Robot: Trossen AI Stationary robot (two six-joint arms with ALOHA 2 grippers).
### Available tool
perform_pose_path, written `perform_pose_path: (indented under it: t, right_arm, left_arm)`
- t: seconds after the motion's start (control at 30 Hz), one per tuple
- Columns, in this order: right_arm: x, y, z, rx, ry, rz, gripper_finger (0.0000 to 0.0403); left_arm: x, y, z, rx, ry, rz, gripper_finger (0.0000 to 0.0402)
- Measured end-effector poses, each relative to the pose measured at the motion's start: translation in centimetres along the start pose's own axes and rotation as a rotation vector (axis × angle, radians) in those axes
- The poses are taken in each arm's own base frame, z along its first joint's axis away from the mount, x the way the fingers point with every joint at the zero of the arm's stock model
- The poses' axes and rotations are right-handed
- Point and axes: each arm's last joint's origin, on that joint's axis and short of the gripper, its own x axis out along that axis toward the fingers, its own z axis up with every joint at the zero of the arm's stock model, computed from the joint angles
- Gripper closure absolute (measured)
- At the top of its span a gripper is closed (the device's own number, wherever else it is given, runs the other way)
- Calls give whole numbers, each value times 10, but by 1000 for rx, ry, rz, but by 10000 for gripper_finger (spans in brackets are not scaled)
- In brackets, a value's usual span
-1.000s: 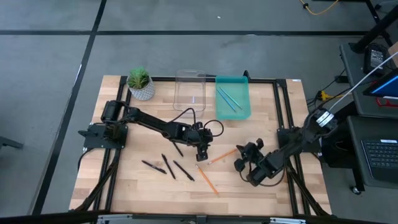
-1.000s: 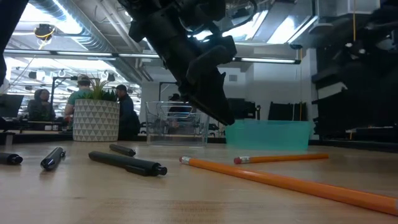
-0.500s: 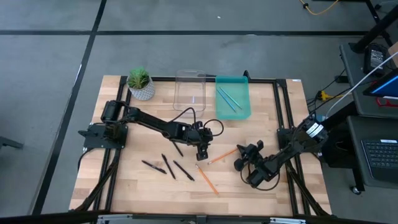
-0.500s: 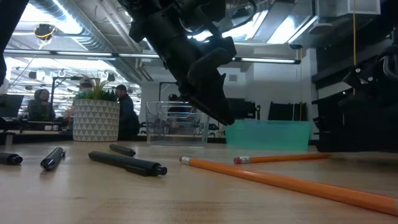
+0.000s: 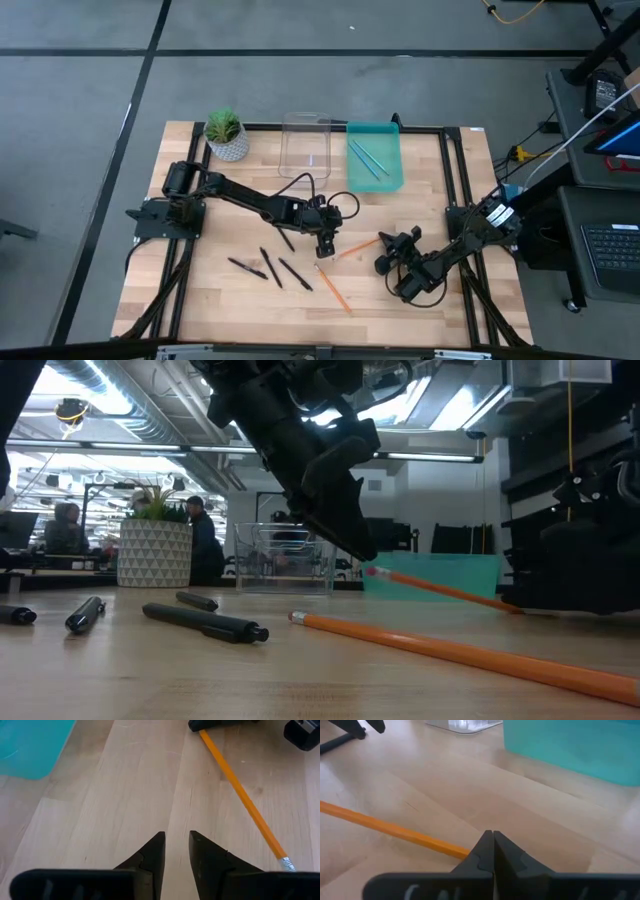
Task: Sort pens & pencils
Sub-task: Put the orange pencil into the blue bin
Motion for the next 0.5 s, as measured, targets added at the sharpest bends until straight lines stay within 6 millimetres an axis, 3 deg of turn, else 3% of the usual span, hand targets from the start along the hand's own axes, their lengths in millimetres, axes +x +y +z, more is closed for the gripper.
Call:
perform_pose_path:
  t: [0.33, 0.5]
  right_arm:
    - [0, 0, 0, 0, 12, -1, 402]
    - [0, 0, 0, 0, 14, -1, 402]
  left_arm:
    - [0, 0, 0, -2, -1, 0, 321]
    - [-16, -4, 10, -5, -52, -18, 321]
